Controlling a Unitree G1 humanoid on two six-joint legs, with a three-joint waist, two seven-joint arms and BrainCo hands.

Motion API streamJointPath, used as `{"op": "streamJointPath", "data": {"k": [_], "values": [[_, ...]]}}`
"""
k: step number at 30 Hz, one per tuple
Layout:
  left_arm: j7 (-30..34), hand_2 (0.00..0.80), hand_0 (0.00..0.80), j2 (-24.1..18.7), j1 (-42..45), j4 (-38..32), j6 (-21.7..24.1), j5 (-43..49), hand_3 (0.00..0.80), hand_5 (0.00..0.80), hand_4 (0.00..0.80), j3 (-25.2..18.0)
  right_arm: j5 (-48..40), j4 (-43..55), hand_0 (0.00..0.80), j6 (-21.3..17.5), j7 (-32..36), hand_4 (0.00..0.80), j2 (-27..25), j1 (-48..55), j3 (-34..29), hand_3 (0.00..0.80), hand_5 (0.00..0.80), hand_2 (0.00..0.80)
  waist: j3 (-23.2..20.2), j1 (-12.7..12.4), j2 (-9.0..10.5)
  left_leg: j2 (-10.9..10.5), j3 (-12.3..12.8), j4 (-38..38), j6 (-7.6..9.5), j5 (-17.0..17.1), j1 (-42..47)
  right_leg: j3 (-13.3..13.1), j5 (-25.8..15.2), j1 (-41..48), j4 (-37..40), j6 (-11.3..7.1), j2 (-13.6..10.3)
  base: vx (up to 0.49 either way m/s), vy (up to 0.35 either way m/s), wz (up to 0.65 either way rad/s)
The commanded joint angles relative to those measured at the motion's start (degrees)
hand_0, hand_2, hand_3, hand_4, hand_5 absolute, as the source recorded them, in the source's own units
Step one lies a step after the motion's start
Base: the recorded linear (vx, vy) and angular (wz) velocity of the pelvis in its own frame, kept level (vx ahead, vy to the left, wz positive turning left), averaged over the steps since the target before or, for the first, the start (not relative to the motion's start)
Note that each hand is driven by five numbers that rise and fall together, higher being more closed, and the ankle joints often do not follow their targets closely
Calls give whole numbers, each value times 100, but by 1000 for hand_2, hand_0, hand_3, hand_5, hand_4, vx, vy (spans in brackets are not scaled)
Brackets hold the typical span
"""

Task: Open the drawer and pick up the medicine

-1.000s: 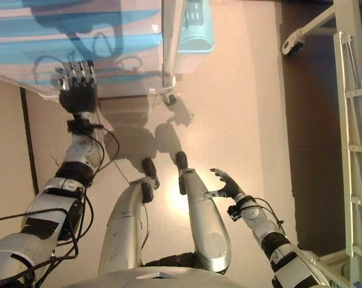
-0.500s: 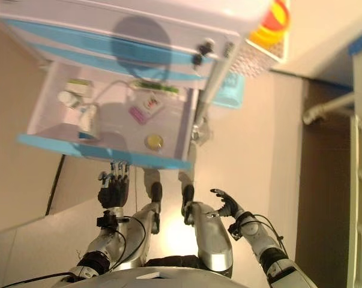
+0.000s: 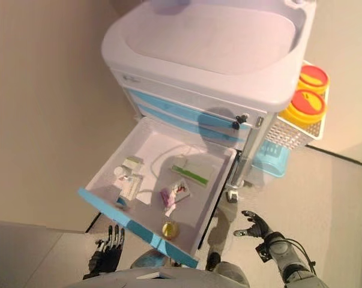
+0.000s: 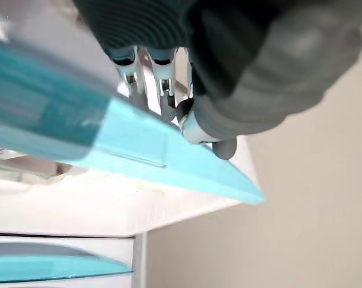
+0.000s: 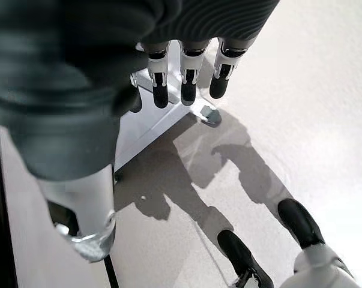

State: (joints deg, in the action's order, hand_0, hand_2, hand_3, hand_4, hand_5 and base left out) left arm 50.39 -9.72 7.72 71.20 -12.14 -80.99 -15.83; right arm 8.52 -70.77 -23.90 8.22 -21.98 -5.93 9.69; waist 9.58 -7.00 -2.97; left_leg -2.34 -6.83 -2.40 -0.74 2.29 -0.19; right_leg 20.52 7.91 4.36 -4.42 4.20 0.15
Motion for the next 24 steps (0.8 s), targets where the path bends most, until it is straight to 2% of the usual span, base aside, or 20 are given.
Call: {"op": "streamJointPath", "data": {"k": [1, 2, 3, 6, 8, 9, 12, 14, 16, 17, 19, 22, 24], "values": [[-26, 0, 0, -309, -36, -190, 724, 926, 0, 0, 0, 341, -240, 72, 0, -356, -2, 0, 62, 90, -176, 0, 0, 0, -44, -61, 340, -341, 256, -194, 107, -503, -19, -396, -205, -66, -145, -448, -330, 7, 20, 7], [-188, 0, 0, -310, -82, -208, 913, 1036, 0, 0, 0, 430, -273, 69, 0, -404, -30, 0, 67, 102, -185, 0, 0, 0, -57, -38, 337, -333, 273, -169, 114, -504, 3, -411, -203, -64, -148, -449, -327, 0, 0, 0], [-452, 0, 0, -332, -175, -222, 1328, 1134, 0, 0, 0, 574, -359, 82, 0, -507, -114, 0, 78, 118, -209, 0, 0, 0, -79, 9, 338, -326, 293, -133, 129, -507, 33, -437, -203, -66, -150, -452, -321, 14, 31, -5], [-1353, 0, 0, -366, -391, -265, 2187, 1682, 0, 0, 0, 860, -542, 270, 0, -865, -409, 0, 81, 154, -277, 0, 0, 0, -117, 151, 341, -309, 376, -78, 179, -529, 113, -556, -215, -72, -155, -457, -296, 14, 40, -14], [-1874, 0, 0, -380, -459, -251, 2476, 2150, 0, 0, 0, 984, -689, 553, 0, -1083, -594, 0, 78, 200, -309, 0, 0, 0, -133, 244, 348, -300, 433, -41, 209, -542, 167, -642, -230, -68, -145, -467, -282, 15, 40, -19], [-2338, 0, 0, -383, -479, -296, 2706, 2580, 0, 0, 0, 1025, -805, 1019, 0, -1083, -680, 0, 52, 241, -318, 0, 0, 0, -142, 314, 354, -287, 483, -18, 226, -550, 200, -705, -236, -72, -147, -469, -268, 14, 38, -23], [-3129, 0, 0, -399, -391, -437, 3043, 3833, 0, 0, 0, 1190, -839, 2579, 0, -962, -855, 0, -57, 393, -294, 0, 0, 0, -168, 489, 368, -258, 599, 31, 260, -566, 260, -855, -265, -91, -123, -475, -235, 6, 42, -22], [-3506, 0, 0, -428, -278, -537, 3180, 4590, 0, 0, 0, 1402, -631, 3593, 0, -972, -987, 0, -206, 501, -295, 0, 0, 0, -180, 579, 354, -246, 656, 69, 271, -562, 289, -925, -294, -105, -96, -487, -220, -4, 56, -25], [-3677, 0, 0, -439, -156, -534, 3108, 5088, 0, 0, 0, 1588, -204, 4562, 0, -1270, -1162, 0, -394, 526, -357, 0, 0, 0, -192, 677, 320, -231, 724, 124, 280, -553, 317, -996, -323, -128, -56, -511, -205, -10, 70, -22], [-3690, 0, 0, -439, -134, -533, 3091, 5167, 0, 0, 0, 1623, -83, 4765, 0, -1319, -1202, 0, -434, 522, -370, 0, 0, 0, -194, 685, 312, -228, 731, 135, 280, -551, 323, -1004, -325, -128, -48, -516, -204, -12, 72, -16], [-3671, 0, 0, -445, -73, -428, 2999, 5218, 0, 0, 0, 1761, 682, 5453, 0, -1952, -1615, 0, -746, 376, -353, 0, 0, 0, -214, 710, 267, -219, 761, 194, 278, -527, 329, -1026, -339, -158, -16, -543, -202, -7, 73, -9], [-3597, 0, 0, -423, -63, -308, 2878, 5180, 0, 0, 0, 1759, 1263, 6072, 0, -2417, -1825, 0, -1117, 118, -173, 0, 0, 0, -234, 636, 247, -221, 763, 222, 268, -514, 309, -977, -326, -173, -4, -566, -234, 0, 28, -2], [-3566, 0, 0, -404, -74, -236, 2838, 5200, 0, 0, 0, 1757, 1402, 6349, 0, -2544, -1622, 0, -1330, -97, 38, 0, 0, 0, -240, 549, 257, -224, 735, 239, 258, -496, 274, -918, -316, -185, 1, -571, -255, 0, 0, 0]]}}
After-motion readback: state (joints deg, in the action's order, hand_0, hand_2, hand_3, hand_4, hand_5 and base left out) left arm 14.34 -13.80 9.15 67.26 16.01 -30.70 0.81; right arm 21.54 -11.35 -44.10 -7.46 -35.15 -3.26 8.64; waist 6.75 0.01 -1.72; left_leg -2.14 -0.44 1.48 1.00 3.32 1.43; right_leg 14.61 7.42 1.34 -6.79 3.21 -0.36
